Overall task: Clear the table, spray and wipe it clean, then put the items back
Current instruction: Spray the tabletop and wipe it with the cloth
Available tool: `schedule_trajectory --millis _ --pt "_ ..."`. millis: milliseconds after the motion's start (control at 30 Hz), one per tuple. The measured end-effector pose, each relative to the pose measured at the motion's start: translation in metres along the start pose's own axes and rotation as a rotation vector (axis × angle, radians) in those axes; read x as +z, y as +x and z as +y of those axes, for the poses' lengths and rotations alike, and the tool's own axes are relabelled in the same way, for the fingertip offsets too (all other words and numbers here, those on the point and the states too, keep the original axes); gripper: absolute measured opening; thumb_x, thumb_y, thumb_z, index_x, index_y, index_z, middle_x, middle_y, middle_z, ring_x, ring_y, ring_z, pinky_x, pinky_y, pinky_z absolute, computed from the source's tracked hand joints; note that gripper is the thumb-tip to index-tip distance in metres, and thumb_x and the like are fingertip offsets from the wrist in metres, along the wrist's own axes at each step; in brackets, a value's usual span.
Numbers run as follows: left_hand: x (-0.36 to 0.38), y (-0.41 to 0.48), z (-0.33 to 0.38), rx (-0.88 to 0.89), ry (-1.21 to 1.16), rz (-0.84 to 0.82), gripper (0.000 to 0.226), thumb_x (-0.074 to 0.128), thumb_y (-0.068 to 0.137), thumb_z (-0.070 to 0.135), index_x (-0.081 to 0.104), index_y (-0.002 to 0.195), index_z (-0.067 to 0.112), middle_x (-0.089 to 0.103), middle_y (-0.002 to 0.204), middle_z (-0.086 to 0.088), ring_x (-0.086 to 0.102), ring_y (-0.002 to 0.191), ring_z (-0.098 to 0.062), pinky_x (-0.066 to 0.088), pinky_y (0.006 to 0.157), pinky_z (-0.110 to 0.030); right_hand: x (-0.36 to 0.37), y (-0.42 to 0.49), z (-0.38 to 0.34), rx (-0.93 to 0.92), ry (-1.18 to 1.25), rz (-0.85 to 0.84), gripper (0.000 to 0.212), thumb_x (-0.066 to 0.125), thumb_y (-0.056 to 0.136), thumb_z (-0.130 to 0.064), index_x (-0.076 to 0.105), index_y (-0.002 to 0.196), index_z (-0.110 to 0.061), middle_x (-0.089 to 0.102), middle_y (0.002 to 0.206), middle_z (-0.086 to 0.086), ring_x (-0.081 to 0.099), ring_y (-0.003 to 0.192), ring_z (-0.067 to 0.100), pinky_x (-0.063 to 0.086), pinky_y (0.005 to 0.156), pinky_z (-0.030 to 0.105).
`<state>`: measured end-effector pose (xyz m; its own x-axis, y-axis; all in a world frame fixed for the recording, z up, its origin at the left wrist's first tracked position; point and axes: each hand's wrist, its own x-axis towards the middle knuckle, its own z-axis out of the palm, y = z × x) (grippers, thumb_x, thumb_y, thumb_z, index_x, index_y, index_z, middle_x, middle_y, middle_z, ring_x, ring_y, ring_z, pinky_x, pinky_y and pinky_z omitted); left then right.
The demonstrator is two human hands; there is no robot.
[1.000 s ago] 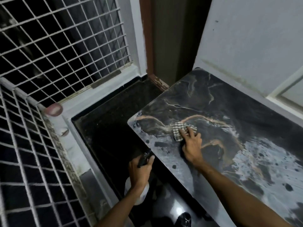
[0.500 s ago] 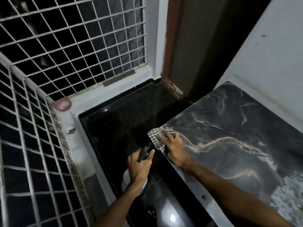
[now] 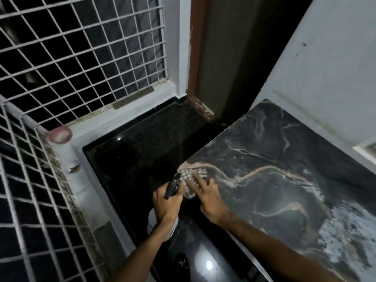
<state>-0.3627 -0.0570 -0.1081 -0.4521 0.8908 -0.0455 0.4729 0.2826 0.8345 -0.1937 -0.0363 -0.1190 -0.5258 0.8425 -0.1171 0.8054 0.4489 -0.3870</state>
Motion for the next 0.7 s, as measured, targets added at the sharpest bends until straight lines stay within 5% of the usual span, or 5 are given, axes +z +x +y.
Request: schedule_trajectory --millis 67,167,400,600,700 --pt "0.009 -0.013 0.006 -0.018 -0.008 -0.064 0.041 0.075 0.08 0.047 0.051 0.056 0.025 0.062 0.056 -0.001 0.064 0.061 -0.029 0.046 0.059 -0.033 -0.008 -0.04 0.027 -0.025 -0.019 -0.015 0.08 0.033 0.077 -0.017 0.026 0.154 -0.037 0.015 0.165 0.002 0.038 0.114 0.035 0.035 0.096 0.046" --pt "0.027 -0.041 0.026 -0.039 -0.025 -0.205 0.039 0.08 0.078 0.047 0.059 0.058 0.022 0.066 0.06 0.005 0.066 0.073 -0.028 0.053 0.069 -0.036 -0.031 -0.087 0.107 0.443 0.031 0.249 0.081 0.044 0.068 -0.014 0.043 0.147 -0.033 0.033 0.157 0.009 0.046 0.103 0.039 0.035 0.087 0.039" --pt "0.09 -0.117 0.1 0.013 0.092 -0.384 0.046 0.076 0.084 0.044 0.057 0.051 0.019 0.067 0.064 -0.008 0.063 0.088 -0.034 0.049 0.07 -0.033 -0.042 -0.209 0.198 0.852 0.03 0.229 0.083 0.046 0.065 -0.015 0.044 0.147 -0.027 0.034 0.155 0.017 0.044 0.123 0.047 0.031 0.103 0.046" --pt "0.13 -0.168 0.164 0.138 0.085 -0.402 0.052 0.088 0.075 0.034 0.049 0.047 0.016 0.054 0.049 -0.008 0.052 0.053 -0.028 0.037 0.054 -0.03 -0.046 -0.279 0.229 0.997 0.11 0.283 0.073 0.055 0.077 -0.009 0.045 0.146 -0.029 0.029 0.158 0.014 0.038 0.128 0.045 0.028 0.107 0.048" --pt "0.146 -0.192 0.182 0.211 0.09 -0.382 0.038 0.082 0.083 0.026 0.066 0.054 0.007 0.064 0.055 -0.015 0.054 0.052 -0.025 0.036 0.057 -0.028 -0.055 -0.309 0.245 1.054 0.137 0.302 0.069 0.055 0.078 -0.01 0.048 0.144 -0.029 0.029 0.158 0.014 0.039 0.127 0.045 0.028 0.107 0.047"
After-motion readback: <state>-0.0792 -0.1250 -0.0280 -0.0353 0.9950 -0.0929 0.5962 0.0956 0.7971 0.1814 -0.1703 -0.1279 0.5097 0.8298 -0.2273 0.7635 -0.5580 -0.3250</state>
